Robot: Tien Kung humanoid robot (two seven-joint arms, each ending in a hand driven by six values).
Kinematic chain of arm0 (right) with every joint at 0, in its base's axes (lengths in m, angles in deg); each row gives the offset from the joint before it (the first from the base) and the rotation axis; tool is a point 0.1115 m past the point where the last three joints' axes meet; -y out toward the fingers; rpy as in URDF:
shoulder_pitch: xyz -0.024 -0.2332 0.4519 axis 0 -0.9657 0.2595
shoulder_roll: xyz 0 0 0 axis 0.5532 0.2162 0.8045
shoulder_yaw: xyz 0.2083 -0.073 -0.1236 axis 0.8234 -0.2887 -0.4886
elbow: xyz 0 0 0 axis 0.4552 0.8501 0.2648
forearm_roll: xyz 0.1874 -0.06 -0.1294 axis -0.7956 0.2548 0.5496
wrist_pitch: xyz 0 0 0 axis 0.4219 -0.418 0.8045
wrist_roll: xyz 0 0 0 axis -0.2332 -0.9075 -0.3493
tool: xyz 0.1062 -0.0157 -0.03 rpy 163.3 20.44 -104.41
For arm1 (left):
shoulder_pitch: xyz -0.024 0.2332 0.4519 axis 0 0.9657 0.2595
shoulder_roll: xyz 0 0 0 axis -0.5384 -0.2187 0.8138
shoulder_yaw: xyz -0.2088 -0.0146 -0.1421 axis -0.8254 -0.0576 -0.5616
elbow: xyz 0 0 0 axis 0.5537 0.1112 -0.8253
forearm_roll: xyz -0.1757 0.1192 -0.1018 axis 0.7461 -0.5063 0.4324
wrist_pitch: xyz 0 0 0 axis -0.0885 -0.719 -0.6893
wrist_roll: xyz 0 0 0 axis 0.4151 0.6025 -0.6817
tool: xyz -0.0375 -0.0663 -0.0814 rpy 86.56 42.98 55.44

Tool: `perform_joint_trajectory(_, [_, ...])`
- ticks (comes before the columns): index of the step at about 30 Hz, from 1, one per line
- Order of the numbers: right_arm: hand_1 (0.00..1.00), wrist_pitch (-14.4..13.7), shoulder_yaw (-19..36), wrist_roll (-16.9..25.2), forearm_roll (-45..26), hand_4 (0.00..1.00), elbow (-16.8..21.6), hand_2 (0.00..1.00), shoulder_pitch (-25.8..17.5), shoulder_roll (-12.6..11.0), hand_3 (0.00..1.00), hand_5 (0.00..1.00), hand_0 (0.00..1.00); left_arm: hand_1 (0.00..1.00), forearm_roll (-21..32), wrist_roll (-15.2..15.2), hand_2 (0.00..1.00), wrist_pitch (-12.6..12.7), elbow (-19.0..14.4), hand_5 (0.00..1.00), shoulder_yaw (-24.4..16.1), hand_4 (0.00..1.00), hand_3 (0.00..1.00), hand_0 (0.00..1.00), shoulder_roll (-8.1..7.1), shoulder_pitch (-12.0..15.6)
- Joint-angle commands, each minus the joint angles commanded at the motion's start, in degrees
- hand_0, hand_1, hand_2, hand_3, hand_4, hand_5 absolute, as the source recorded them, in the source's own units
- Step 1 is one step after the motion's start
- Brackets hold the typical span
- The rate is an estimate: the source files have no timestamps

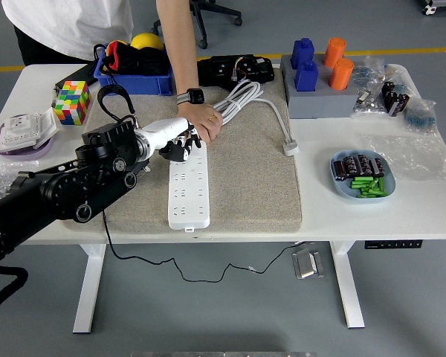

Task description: Pull the plug out,throw it away,press the button

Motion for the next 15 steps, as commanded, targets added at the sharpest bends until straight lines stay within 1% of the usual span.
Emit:
perform_joint_trajectory(7, [0.729, 0.0, -0.3, 0.0, -0.1, 0.883, 0.0, 0.724, 0.1, -0.2, 0.713, 0.658, 0.767, 0.064, 0.6, -0.4, 0.129, 0.4, 2.4, 0.002, 0.3, 0.071, 0.628, 0.069, 0.53, -0.2])
perform_joint_trajectory(15, [0.729, 0.0, -0.8, 0.0, -0.2, 0.883, 0.1, 0.724, 0.3, -0.4, 0.713, 0.658, 0.767, 0.06, 1.8, -0.2, 0.139, 0.6, 4.4, 0.002, 1.7, 0.061, 0.631, 0.067, 1.32, -0.6])
